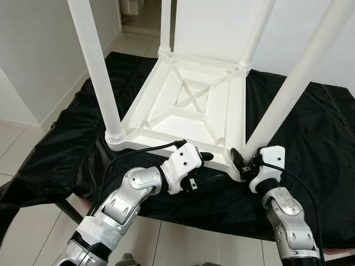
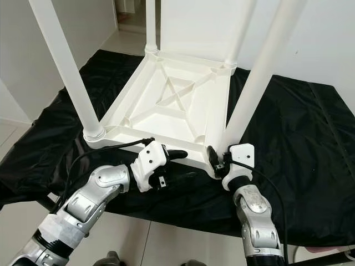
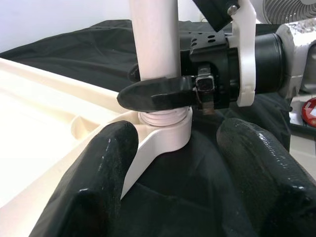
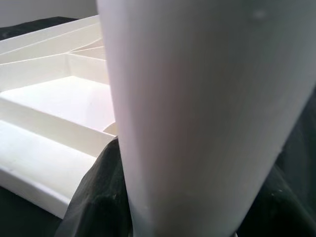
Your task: Building children table
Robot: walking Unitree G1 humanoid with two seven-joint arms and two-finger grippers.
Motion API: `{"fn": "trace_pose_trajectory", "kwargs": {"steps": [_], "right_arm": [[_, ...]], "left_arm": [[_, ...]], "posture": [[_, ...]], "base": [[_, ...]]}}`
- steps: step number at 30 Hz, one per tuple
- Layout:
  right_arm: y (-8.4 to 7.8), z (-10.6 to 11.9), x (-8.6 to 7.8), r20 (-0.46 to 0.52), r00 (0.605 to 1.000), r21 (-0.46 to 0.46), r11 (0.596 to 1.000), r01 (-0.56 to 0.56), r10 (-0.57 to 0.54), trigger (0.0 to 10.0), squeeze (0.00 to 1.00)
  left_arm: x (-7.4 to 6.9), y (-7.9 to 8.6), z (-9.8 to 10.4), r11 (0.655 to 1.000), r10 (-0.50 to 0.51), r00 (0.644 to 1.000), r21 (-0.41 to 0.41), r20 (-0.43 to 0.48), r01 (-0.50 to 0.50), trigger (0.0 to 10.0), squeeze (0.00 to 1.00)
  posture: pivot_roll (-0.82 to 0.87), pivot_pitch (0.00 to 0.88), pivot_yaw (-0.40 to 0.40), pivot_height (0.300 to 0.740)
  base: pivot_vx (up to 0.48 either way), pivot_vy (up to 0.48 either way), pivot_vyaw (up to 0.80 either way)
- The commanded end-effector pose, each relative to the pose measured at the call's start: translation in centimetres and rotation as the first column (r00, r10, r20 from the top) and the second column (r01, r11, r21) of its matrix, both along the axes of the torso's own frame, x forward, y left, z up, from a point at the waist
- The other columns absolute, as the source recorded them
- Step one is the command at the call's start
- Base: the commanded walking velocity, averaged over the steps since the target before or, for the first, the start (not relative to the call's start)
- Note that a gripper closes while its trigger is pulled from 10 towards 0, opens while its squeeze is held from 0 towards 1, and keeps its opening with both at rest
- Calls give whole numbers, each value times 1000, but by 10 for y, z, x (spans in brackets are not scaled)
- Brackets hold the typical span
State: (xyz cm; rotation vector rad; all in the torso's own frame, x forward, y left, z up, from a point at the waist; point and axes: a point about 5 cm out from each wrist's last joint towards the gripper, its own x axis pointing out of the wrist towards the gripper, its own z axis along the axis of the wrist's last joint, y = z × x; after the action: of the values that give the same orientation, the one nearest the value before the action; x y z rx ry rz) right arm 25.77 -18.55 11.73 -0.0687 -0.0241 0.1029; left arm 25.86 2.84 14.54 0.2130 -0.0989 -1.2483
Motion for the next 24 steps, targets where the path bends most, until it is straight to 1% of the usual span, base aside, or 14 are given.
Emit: {"fn": "trace_pose_trajectory", "kwargs": {"steps": [1, 2, 3, 4, 6, 7, 8, 9, 10, 11, 13, 17, 18, 24], "right_arm": [[-9, -3, -4, -26, 990, -61, 988, 139, -141, 10000, 0], [-9, -3, -4, -26, 990, -61, 988, 139, -141, 10000, 0], [-9, -6, -7, -38, 965, -69, 964, 257, -260, 10000, 0], [-7, -9, -10, -52, 935, -62, 936, 347, -350, 10000, 0], [-7, -9, -10, -52, 935, -62, 936, 347, -350, 10000, 0], [-5, -11, -12, -62, 916, -56, 918, 392, -395, 10000, 0], [-5, -11, -12, -62, 916, -56, 918, 392, -395, 10000, 0], [0, -12, -12, -63, 896, -48, 898, 437, -439, 10000, 0], [0, -12, -12, -63, 896, -48, 898, 437, -439, 10000, 0], [6, -12, -11, -59, 894, -26, 896, 443, -444, 10000, 0], [10, -11, -11, -53, 894, -16, 896, 445, -445, 10000, 0], [9, -8, -12, -41, 895, 1, 895, 445, -445, 10000, 0], [8, -6, -13, -29, 902, 17, 902, 430, -430, 10000, 1000], [7, -3, -14, -14, 907, 29, 907, 420, -420, 10000, 1000]], "left_arm": [[-4, -2, -3, 999, -49, 999, 14, -11, 49, 10000, 0], [-4, -2, -3, 999, -49, 999, 14, -11, 49, 10000, 0], [-4, -2, -2, 999, -50, 999, 14, -11, 50, 10000, 0], [-4, -2, -2, 999, -49, 999, 12, -11, 49, 10000, 0], [-4, -2, -2, 999, -49, 999, 12, -11, 49, 10000, 0], [-4, -2, -2, 999, -49, 999, 12, -10, 49, 10000, 0], [-4, -2, -2, 999, -49, 999, 12, -10, 49, 10000, 0], [-4, -3, -2, 999, -48, 999, 10, -9, 48, 10000, 0], [-4, -3, -2, 999, -48, 999, 10, -9, 48, 10000, 0], [-3, -2, -1, 999, -42, 999, 6, -8, 42, 10000, 0], [-3, -2, -1, 999, -38, 999, 4, -9, 38, 10000, 0], [-4, -3, -1, 999, -39, 999, 3, -9, 39, 10000, 0], [-4, -3, -1, 999, -40, 999, 4, -9, 40, 10000, 0], [-3, -3, 0, 999, -37, 999, 1, -8, 37, 10000, 0]], "posture": [[34, 3, -45, 740], [34, 3, -45, 740], [34, 3, -46, 740], [34, 3, -46, 740], [34, 3, -46, 740], [36, 4, -48, 740], [36, 4, -48, 740], [36, 4, -48, 740], [36, 4, -48, 740], [46, 5, -53, 740], [43, 6, -51, 740], [40, 6, -52, 740], [40, 7, -54, 740], [40, 8, -55, 740]], "base": [[0, 0, 0], [0, 0, 0], [0, 0, 0], [0, 0, 0], [0, 0, 0], [0, 0, 0], [0, 0, 0], [0, 0, 0], [0, 0, 0], [0, 0, 0], [0, 0, 0], [0, 0, 0], [0, 0, 0], [0, 0, 0]]}}
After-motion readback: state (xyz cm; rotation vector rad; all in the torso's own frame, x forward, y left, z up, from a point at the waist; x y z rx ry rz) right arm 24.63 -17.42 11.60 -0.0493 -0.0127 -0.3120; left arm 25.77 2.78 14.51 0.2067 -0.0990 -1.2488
